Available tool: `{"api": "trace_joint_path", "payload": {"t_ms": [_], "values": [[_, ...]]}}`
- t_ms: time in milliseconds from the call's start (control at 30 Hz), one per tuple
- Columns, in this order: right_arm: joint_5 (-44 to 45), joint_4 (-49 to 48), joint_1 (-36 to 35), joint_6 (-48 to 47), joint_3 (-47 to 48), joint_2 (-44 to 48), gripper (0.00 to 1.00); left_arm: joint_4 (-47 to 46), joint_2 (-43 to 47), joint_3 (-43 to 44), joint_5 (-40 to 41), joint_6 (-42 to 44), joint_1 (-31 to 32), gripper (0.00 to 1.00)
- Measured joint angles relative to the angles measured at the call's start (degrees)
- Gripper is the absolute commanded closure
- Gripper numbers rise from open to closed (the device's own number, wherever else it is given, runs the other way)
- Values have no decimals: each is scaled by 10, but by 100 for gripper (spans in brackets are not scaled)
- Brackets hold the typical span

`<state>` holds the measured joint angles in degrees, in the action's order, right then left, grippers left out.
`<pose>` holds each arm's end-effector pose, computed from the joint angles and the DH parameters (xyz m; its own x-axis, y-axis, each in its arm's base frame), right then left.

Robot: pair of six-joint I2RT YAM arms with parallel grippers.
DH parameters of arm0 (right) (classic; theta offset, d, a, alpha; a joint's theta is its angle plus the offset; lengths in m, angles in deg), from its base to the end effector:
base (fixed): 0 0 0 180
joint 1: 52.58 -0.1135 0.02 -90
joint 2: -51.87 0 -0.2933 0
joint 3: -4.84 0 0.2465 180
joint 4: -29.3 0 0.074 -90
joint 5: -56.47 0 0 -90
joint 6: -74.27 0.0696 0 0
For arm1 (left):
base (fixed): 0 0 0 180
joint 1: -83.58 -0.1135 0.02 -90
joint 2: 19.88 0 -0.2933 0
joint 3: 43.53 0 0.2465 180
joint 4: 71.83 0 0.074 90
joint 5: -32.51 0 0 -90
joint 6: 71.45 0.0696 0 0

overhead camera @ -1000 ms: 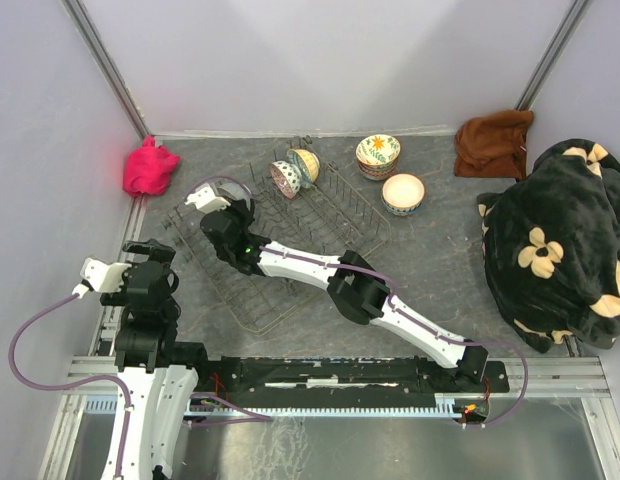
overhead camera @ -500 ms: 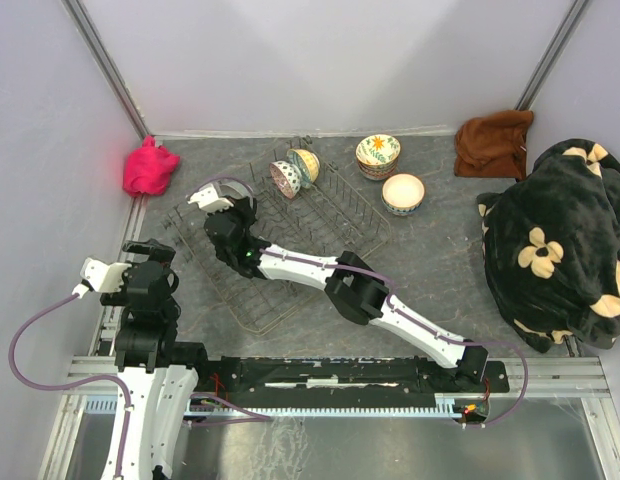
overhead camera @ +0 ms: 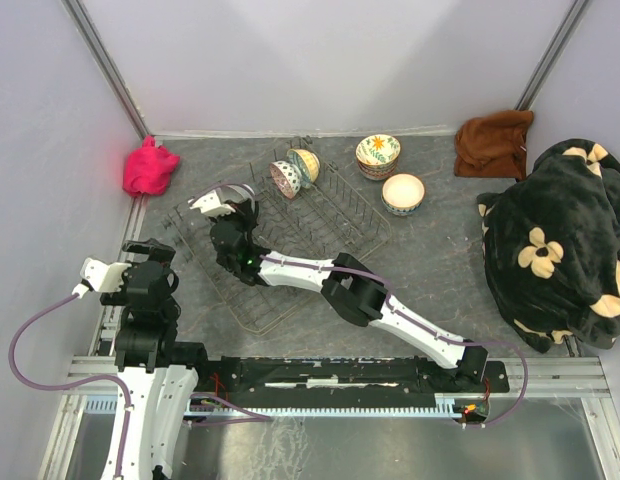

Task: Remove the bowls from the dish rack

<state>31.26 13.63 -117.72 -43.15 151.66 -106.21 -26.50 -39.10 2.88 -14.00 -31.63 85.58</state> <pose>0.3250 0.5517 0.1828 0.0320 -0.3975 -0.9171 0.0085 0.9176 -0.3974 0.0822 0.0451 0.2839 0.2833 -0.5675 -0.7731 -0.6413 0.4873 -0.5927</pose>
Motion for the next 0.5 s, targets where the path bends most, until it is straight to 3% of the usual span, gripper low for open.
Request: {"api": "trace_joint_path", "payload": {"t_ms": [500], "values": [[9, -91, -4, -61, -49, 20, 99, 0, 0, 0, 0, 0, 0, 1]]}}
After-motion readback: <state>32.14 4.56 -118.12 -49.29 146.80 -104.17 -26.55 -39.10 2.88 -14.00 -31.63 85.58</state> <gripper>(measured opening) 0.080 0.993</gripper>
